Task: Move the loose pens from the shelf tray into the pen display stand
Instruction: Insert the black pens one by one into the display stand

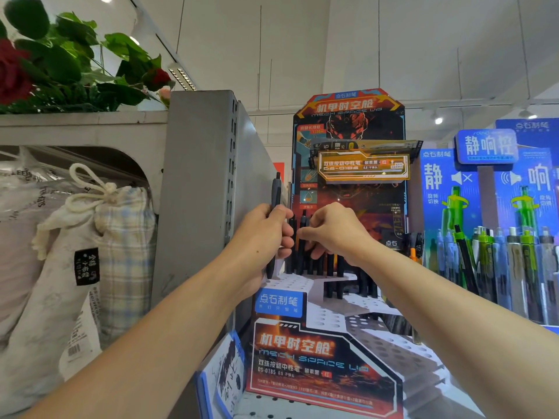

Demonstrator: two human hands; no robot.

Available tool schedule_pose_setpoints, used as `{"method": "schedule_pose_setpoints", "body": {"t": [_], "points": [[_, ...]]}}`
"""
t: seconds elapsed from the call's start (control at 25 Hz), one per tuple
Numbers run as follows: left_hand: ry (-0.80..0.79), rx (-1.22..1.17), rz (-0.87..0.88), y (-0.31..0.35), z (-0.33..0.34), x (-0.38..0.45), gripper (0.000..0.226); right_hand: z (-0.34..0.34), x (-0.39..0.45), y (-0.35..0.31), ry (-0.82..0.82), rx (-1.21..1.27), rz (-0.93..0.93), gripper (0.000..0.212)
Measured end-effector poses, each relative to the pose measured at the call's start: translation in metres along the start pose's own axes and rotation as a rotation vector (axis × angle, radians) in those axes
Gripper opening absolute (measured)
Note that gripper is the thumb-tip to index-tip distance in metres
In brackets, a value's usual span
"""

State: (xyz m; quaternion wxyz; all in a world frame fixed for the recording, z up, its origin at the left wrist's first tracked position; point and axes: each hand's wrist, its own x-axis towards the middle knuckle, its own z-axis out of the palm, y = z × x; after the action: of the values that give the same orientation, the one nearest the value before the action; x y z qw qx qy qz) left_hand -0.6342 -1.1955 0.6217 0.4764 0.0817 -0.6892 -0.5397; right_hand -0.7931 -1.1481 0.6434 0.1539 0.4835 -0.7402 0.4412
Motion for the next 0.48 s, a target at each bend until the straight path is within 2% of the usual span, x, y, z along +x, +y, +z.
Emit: {"method": "schedule_pose_setpoints", "body": {"t": [0.24,0.48], "points": [[-0.008,0.001,-0.002,0.001,0.001,0.000,0.020,-0.003,-0.003,-0.008,-0.069,-0.069,-0.073,0.025],[-0.010,0.004,0.001,0.003,0.001,0.001,0.020,0.001,0.001,-0.014,-0.101,-0.109,0.067,0.024]]}}
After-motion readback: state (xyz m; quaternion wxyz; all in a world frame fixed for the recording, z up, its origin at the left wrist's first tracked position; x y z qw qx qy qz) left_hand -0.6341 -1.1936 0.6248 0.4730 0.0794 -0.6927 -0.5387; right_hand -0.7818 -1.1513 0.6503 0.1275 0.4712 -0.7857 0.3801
